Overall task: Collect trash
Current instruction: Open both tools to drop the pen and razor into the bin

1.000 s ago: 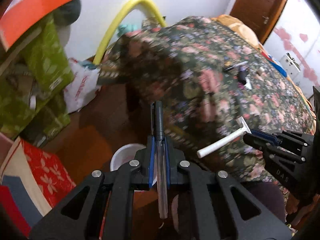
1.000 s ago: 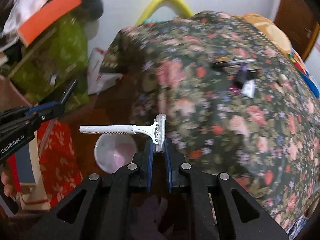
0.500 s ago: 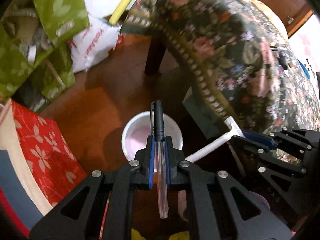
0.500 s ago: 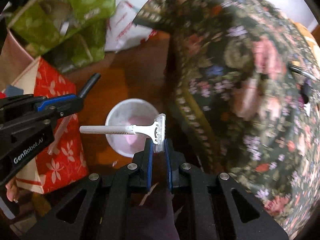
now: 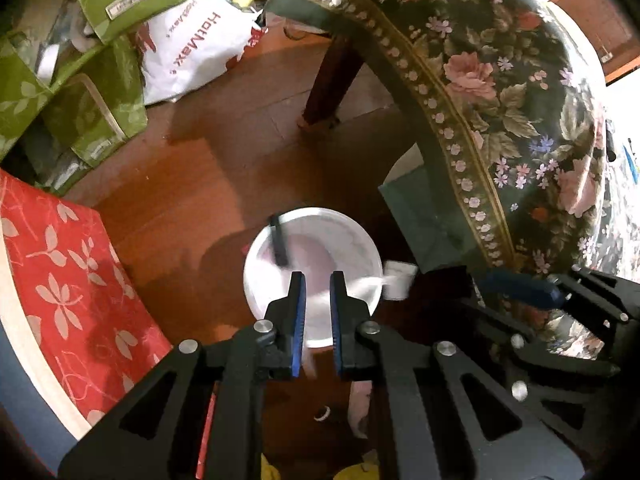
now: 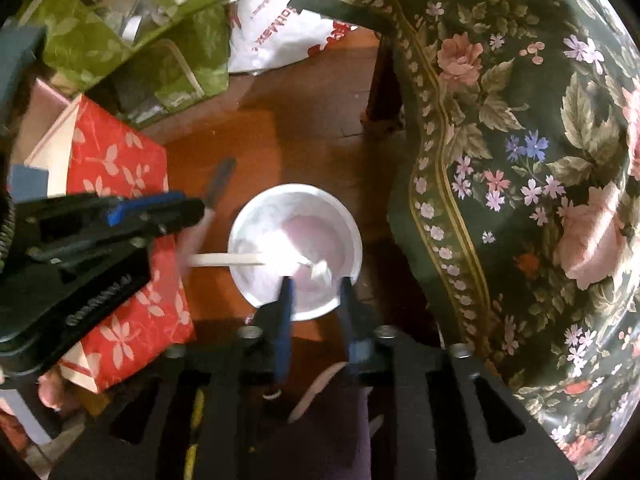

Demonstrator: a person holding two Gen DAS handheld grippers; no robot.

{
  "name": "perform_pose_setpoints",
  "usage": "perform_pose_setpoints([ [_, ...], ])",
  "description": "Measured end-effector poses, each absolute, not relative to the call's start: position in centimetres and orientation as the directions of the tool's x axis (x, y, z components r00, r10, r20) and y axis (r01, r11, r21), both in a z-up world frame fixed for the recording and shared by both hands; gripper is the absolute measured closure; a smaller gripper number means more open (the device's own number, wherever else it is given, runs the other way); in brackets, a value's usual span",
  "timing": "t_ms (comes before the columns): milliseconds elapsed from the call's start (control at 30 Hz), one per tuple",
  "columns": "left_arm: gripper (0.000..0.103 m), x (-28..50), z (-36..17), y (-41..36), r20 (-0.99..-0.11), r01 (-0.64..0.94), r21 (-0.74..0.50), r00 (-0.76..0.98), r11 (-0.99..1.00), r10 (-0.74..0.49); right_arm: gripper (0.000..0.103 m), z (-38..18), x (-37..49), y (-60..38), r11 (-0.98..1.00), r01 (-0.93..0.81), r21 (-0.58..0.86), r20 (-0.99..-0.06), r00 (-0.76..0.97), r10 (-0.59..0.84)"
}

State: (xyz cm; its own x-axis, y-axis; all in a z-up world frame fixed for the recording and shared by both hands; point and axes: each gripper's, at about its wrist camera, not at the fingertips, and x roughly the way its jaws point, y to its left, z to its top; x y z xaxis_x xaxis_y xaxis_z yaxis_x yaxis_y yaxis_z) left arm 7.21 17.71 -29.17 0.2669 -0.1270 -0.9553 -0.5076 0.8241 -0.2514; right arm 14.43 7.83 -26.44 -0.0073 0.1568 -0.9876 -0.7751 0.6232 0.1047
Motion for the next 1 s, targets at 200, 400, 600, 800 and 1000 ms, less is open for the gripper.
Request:
perform_pose_setpoints([
  [200, 0.094, 6.8, -28.2, 17.6, -0.956, -0.493, -0.232, 0.273, 0.839, -0.104, 0.059, -25.2, 15.0, 6.9, 0.647, -0.747, 0.154, -0.979, -0.027, 0.202],
  [400, 0.094, 5.9, -25.4, 17.0, -0.947, -0.463, -0.205, 0.316, 0.862, -0.055, 0.059, -22.5, 14.9, 6.1, 0.662, -0.733, 0.155, -0.968, 0.023, 0.251],
  [600, 0.094, 4.9, -21.9, 16.2, -0.923, -0.451, -0.214, 0.383, 0.867, -0.029, 0.059, -19.2, 14.5, 4.8, 0.671, -0.728, 0.145, -0.948, 0.092, 0.304],
  [800, 0.093, 4.0, -17.5, 14.5, -0.882, -0.419, -0.200, 0.471, 0.886, 0.024, 0.059, -15.6, 13.8, 3.0, 0.681, -0.723, 0.121, -0.918, 0.178, 0.353],
  [1000, 0.093, 3.6, -12.9, 11.7, -0.817, -0.360, -0.174, 0.573, 0.917, 0.070, 0.059, -12.0, 13.6, -0.2, 0.710, -0.693, 0.126, -0.868, 0.269, 0.418],
])
